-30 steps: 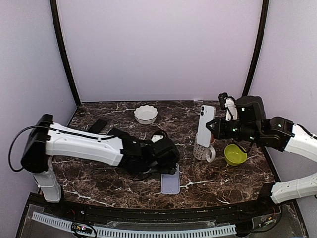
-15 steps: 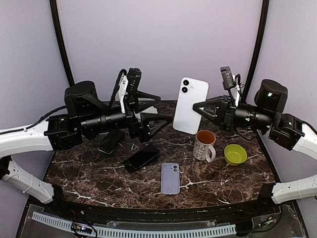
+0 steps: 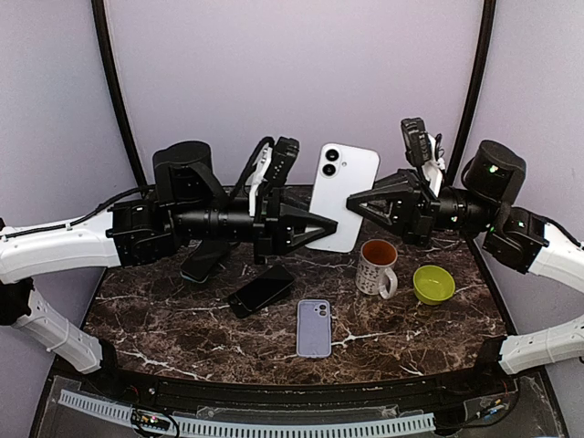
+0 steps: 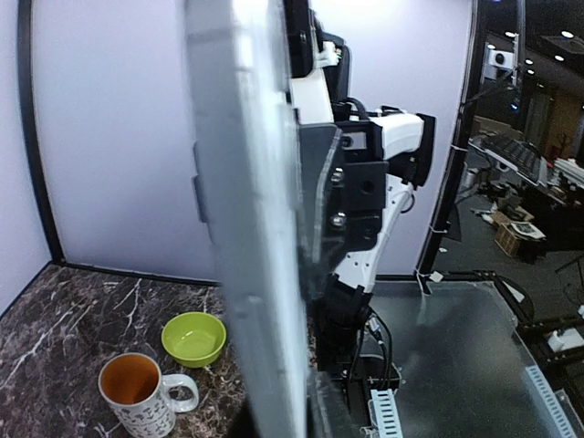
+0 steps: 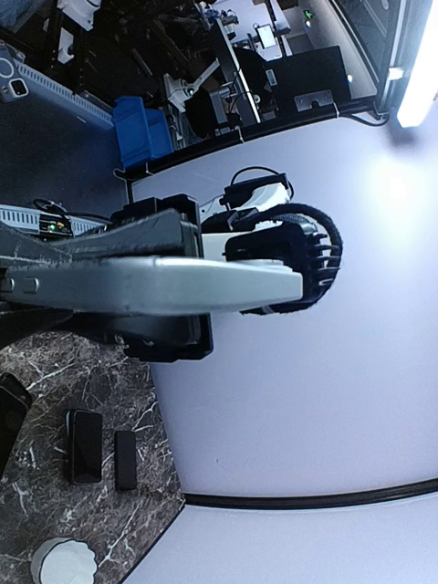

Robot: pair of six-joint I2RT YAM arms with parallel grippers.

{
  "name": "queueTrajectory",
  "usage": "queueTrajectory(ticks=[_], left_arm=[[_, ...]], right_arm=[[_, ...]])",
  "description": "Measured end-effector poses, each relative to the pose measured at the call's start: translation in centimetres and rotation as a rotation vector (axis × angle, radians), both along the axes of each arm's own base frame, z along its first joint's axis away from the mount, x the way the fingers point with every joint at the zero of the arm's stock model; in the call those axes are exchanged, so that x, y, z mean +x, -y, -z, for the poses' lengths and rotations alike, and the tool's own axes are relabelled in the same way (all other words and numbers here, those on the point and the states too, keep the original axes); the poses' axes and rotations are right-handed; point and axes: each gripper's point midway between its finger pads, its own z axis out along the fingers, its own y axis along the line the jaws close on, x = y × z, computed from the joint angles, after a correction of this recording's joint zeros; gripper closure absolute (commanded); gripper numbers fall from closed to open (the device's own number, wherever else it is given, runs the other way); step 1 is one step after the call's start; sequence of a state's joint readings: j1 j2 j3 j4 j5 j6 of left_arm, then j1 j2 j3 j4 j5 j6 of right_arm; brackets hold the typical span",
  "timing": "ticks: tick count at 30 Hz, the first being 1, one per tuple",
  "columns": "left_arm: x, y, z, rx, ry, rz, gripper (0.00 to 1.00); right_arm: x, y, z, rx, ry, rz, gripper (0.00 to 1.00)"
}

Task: Put the phone into the phone case
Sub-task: Pass from the right arm to the left, then pass from the left arm to the right

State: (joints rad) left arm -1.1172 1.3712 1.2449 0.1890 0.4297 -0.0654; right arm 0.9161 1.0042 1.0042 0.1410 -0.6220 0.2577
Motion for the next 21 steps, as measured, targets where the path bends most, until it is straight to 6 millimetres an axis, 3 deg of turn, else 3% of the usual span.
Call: queueTrajectory(ticks=[3, 4, 8, 9, 14, 21], left_arm=[[-0.6, 0.1, 0.3, 0.008, -0.030, 0.035, 1.00], [-0.6, 0.1, 0.2, 0.004, -0.031, 0.041, 1.00], [-1.3, 0.0, 0.1, -0.001, -0.028, 0.086, 1.00], [-1.8, 0.0, 0.1, 0.000, -0.029, 0.112, 1.00], [-4.1, -0.3, -0.5, -0.022, -0.034, 0.246, 1.00], [-6.6, -0.4, -2.0, -0.060, -0.035, 0.428, 1.00]], right_arm=[[-0.3, 0.0, -0.2, 0.007, 0.041, -0.013, 1.00], [-0.4, 0.0, -0.4, 0.010, 0.052, -0.015, 0.91], [-1.2, 0.1, -0.4, 0.009, 0.072, -0.063, 0.12], [-1.8, 0.1, -0.6, 0.011, 0.098, -0.092, 0.03], [-4.6, 0.7, -2.8, 0.024, 0.311, -0.236, 0.01], [-4.9, -0.3, -5.3, 0.012, 0.506, -0.330, 0.01]])
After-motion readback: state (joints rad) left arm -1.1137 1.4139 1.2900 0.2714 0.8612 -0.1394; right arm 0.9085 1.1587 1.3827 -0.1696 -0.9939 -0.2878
